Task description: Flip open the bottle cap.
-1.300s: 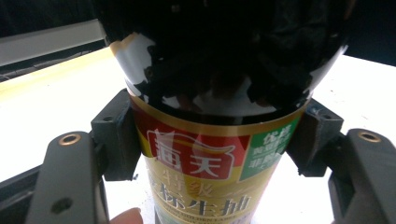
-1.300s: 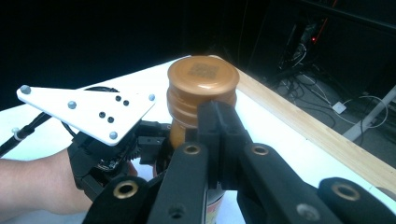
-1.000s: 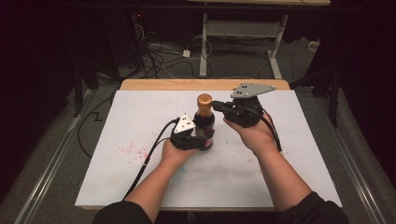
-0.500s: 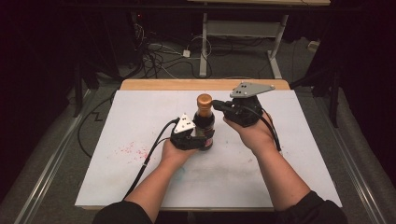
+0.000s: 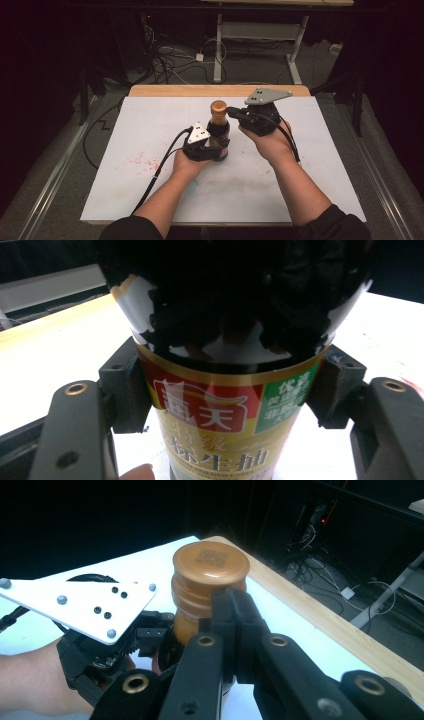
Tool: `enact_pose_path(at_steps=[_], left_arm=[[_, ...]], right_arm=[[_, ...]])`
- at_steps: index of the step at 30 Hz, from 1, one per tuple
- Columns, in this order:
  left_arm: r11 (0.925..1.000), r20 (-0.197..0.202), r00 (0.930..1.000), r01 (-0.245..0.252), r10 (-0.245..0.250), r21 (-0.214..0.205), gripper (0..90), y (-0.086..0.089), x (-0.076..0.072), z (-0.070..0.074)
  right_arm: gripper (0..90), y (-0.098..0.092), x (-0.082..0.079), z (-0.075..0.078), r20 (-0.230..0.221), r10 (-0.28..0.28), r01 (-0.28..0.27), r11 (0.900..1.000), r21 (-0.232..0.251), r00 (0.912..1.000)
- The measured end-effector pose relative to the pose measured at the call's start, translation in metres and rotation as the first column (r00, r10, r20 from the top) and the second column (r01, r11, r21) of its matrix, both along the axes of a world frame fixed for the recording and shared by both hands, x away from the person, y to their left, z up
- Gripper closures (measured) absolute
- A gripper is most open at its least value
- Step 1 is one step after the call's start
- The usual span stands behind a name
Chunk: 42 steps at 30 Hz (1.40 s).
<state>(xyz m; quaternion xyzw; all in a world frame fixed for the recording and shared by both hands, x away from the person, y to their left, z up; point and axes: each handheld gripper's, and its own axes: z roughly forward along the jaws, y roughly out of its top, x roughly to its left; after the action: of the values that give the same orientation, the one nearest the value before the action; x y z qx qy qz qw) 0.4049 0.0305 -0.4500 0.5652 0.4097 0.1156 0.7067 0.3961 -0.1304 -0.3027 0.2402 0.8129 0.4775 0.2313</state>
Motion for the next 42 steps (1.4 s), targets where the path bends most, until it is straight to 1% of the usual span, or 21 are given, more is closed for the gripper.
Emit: enact_pose_path(at_steps=[12, 16, 19, 27, 31, 36, 41, 42], left_arm=[[0.9999, 0.008, 1.0000, -0.005, 0.005, 0.014, 29.9, -0.001, -0.001, 0.000], [0.9999, 0.008, 1.0000, -0.005, 0.005, 0.016, 29.9, -0.001, 0.000, 0.000], [0.9998, 0.008, 0.9999, -0.008, 0.008, 0.016, 30.0, -0.002, 0.000, 0.000], [0.9996, 0.008, 0.9999, -0.013, 0.012, 0.025, 30.2, -0.001, 0.000, 0.000], [0.9996, 0.012, 0.9998, -0.013, 0.013, 0.024, 30.3, -0.002, 0.000, -0.001], [0.9993, 0.010, 0.9998, -0.019, 0.019, 0.031, 30.3, -0.003, 0.000, 0.000], [0.9993, 0.014, 0.9997, -0.019, 0.019, 0.032, 30.3, -0.003, 0.000, 0.000], [0.9994, 0.020, 0.9998, -0.009, 0.008, 0.033, 30.4, -0.003, 0.000, -0.001]], right_arm=[[90.0, 0.000, 0.000, 0.001, -0.002, 0.002, -0.002, 1.0000, -0.005, 1.0000], [90.0, 0.001, 0.000, 0.002, -0.009, 0.001, -0.001, 0.9999, -0.016, 1.0000], [90.0, 0.002, 0.000, 0.005, -0.013, 0.000, 0.000, 0.9994, -0.035, 0.9999], [90.0, 0.004, -0.001, 0.006, -0.012, -0.001, 0.001, 0.9989, -0.047, 0.9999], [90.0, 0.003, 0.000, 0.007, -0.017, 0.001, -0.002, 0.9991, -0.043, 0.9998], [90.0, 0.004, -0.001, 0.008, -0.012, -0.002, 0.001, 0.9983, -0.059, 0.9999], [90.0, 0.005, -0.001, 0.010, -0.019, -0.005, 0.004, 0.9974, -0.071, 0.9998], [90.0, 0.005, -0.001, 0.010, -0.021, -0.008, 0.006, 0.9976, -0.069, 0.9998]])
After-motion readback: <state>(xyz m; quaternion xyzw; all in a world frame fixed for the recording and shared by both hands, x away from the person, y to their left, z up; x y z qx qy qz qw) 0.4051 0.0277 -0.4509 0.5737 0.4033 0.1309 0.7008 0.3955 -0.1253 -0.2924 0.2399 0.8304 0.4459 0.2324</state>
